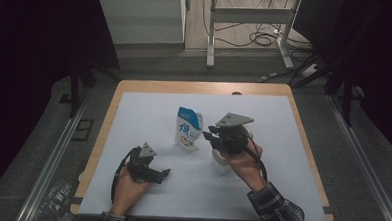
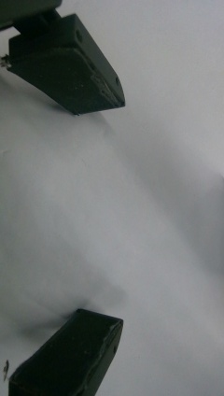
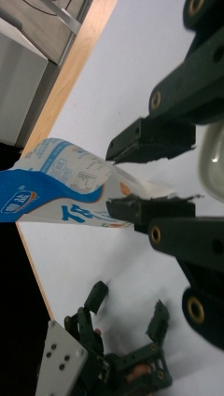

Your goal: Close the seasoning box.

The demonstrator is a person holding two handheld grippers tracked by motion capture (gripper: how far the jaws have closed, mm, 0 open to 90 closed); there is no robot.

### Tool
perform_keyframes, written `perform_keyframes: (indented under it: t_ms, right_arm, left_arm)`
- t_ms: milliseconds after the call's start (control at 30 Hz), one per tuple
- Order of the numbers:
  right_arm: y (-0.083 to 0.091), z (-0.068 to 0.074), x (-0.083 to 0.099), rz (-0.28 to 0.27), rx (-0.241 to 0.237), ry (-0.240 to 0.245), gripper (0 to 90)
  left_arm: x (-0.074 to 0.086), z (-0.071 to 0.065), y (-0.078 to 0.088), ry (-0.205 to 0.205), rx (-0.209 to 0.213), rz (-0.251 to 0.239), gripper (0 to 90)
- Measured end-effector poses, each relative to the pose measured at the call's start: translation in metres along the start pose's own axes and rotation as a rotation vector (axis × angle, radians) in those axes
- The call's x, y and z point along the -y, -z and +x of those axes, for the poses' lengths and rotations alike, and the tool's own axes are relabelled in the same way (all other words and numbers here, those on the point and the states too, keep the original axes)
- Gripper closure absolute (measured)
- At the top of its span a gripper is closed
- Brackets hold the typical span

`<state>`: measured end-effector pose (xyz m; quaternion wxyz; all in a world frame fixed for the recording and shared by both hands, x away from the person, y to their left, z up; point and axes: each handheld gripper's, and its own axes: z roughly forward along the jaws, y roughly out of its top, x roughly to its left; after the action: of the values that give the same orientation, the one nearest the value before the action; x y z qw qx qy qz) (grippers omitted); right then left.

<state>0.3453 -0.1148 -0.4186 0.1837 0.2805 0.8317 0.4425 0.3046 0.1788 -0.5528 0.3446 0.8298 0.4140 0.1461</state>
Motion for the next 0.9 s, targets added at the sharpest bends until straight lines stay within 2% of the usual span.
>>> perform_keyframes:
  t_ms: [333,467,667,900]
  right_arm:
    - [0.019,-0.007,0.022,0.018,-0.013,-0.012,88.0]
    - [0.028,-0.011,0.029,0.009,-0.012,-0.023,88.5]
    - [0.041,-0.017,0.041,-0.007,-0.022,-0.056,88.4]
    - [0.054,-0.021,0.051,-0.008,0.0,-0.059,87.8]
  left_arm:
    - [0.0,0.0,0.0,0.004,0.001,0.0,0.3]
    - [0.0,0.0,0.0,-0.004,0.001,0.006,0.3]
    - [0.0,0.0,0.0,0.006,0.0,-0.001,0.4]
    - [0.0,0.0,0.0,0.004,0.0,0.001,0.5]
